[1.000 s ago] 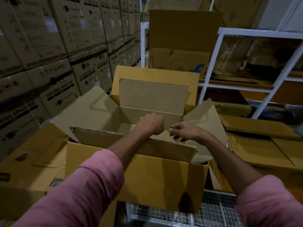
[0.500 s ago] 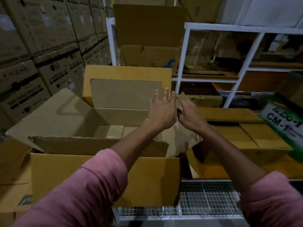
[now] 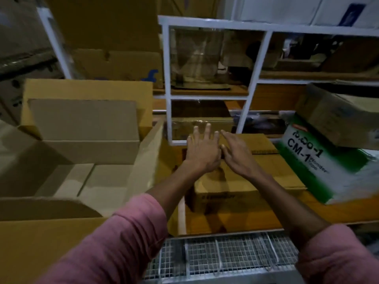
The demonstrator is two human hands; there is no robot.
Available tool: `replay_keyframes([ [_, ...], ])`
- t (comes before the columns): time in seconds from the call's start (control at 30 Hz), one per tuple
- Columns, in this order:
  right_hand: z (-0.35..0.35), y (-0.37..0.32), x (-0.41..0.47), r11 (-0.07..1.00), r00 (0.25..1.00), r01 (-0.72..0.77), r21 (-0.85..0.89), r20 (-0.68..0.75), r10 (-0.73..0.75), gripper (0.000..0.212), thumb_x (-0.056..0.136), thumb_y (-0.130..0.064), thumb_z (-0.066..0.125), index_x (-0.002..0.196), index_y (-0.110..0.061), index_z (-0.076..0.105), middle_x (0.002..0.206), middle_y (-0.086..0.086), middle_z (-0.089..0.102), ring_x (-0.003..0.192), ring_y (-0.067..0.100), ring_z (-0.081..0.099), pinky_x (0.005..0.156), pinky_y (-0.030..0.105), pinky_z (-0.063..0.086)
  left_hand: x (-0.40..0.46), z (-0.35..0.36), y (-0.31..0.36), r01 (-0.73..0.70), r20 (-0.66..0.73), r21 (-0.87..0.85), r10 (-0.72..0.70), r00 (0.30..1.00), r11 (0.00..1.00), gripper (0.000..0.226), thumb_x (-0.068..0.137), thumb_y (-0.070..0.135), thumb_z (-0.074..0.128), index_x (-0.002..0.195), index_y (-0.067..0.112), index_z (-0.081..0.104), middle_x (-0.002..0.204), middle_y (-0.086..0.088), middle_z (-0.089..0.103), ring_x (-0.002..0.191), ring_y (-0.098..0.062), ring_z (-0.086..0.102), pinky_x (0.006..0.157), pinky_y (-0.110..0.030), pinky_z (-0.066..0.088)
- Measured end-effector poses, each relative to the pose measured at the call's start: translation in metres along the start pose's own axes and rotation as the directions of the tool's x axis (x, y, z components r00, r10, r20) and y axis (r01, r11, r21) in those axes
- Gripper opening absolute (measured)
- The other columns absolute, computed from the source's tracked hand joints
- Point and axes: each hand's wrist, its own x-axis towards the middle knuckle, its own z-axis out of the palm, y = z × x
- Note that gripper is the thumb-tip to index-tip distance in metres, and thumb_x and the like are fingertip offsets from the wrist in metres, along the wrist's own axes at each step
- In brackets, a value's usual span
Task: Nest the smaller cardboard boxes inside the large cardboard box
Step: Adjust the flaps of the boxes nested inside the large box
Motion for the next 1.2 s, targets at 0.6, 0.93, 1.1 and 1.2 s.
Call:
replay_keyframes([
  [0.6, 0.032, 0.195, -0.013, 0.898, 0.853, -0.338, -0.281, 0.311, 0.418, 0.083, 0.097, -0.072, 0.032, 0.162, -0.035, -0.003, 0.172, -0.006, -0.006, 0.155, 0.037, 0.003, 0.119, 0.068, 0.008, 0.087, 0.152, -0.002, 0.222, 0.235, -0.001, -0.216, 0.948, 0.975, 0.082, 0.095, 0.076, 0.018, 0.162, 0.033, -0.005, 0.164, 0.006, -0.033, 0.150, -0.046, -0.019, 0.115, -0.074, 0.000],
  [0.93, 0.026, 0.261, 0.006, 0.825, 0.789, -0.445, -0.349, 0.282, 0.545, 0.086, 0.089, -0.086, 0.014, 0.160, -0.042, -0.006, 0.170, -0.007, -0.017, 0.152, 0.042, -0.023, 0.116, 0.072, -0.010, 0.116, 0.187, -0.029, 0.370, 0.185, 0.021, -0.368, 0.911, 0.929, 0.083, 0.090, 0.082, 0.014, 0.160, 0.040, -0.001, 0.169, 0.007, -0.012, 0.140, -0.052, 0.019, 0.108, -0.063, 0.034],
  [1.1, 0.026, 0.272, 0.022, 0.794, 0.784, -0.460, -0.396, 0.238, 0.573, 0.085, 0.086, -0.087, 0.012, 0.159, -0.043, 0.006, 0.171, -0.009, -0.006, 0.152, 0.048, -0.004, 0.109, 0.076, 0.016, 0.113, 0.191, -0.027, 0.356, 0.110, 0.043, -0.358, 0.927, 0.934, 0.079, 0.092, 0.079, 0.019, 0.159, 0.042, 0.002, 0.170, 0.007, -0.007, 0.135, -0.046, 0.029, 0.100, -0.056, 0.044],
  [1.2, 0.023, 0.276, 0.025, 0.795, 0.800, -0.447, -0.409, 0.215, 0.560, 0.082, 0.088, -0.086, 0.014, 0.157, -0.044, 0.010, 0.171, -0.006, 0.000, 0.146, 0.051, 0.016, 0.105, 0.072, 0.027, 0.115, 0.194, -0.027, 0.351, 0.082, 0.066, -0.356, 0.931, 0.934, 0.080, 0.091, 0.079, 0.022, 0.159, 0.043, 0.002, 0.170, 0.007, -0.005, 0.134, -0.045, 0.031, 0.097, -0.053, 0.045],
])
